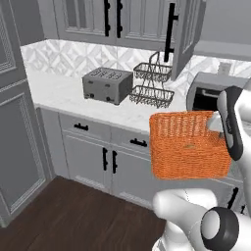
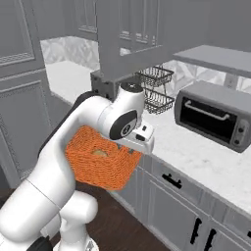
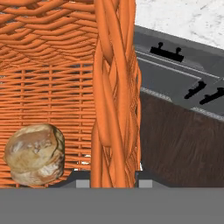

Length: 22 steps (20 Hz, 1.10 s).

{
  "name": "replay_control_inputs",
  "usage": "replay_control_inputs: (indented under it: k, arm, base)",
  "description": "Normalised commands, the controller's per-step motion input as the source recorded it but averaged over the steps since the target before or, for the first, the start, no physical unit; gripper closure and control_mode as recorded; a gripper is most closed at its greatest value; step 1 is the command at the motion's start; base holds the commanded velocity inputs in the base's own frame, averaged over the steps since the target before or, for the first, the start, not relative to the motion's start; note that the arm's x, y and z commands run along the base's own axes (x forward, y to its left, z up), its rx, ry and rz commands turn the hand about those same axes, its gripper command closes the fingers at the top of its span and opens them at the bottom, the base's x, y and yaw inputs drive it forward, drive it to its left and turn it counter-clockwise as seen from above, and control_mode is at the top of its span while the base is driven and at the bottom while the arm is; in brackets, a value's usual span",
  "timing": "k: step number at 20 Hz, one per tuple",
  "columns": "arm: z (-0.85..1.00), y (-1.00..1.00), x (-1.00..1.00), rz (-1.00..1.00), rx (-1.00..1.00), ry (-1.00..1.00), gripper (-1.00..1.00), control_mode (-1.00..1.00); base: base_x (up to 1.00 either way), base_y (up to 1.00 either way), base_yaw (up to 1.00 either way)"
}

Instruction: Open the cabinet, pick up the bread from the cabinet and place it in the basket. Then move the basket to the dining counter.

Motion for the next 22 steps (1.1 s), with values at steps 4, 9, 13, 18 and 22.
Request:
replay_control_inputs:
  k: [4, 9, 13, 18, 22]
  arm:
    - [0.00, 0.00, 0.00, 0.00, 0.00, 0.00, 1.00, 1.00]
    - [0.00, 0.00, 0.00, 0.00, 0.00, 0.00, 1.00, 1.00]
    - [0.00, 0.00, 0.00, 0.00, 0.00, 0.00, 1.00, 1.00]
    - [0.00, 0.00, 0.00, 0.00, 0.00, 0.00, 1.00, 1.00]
    - [0.00, 0.00, 0.00, 0.00, 0.00, 0.00, 1.00, 1.00]
  base:
    - [0.00, 0.30, 0.95]
    - [0.00, 0.25, 0.98]
    - [0.00, 0.27, 0.94]
    - [0.12, 0.35, 0.83]
    - [0.27, 0.33, 0.81]
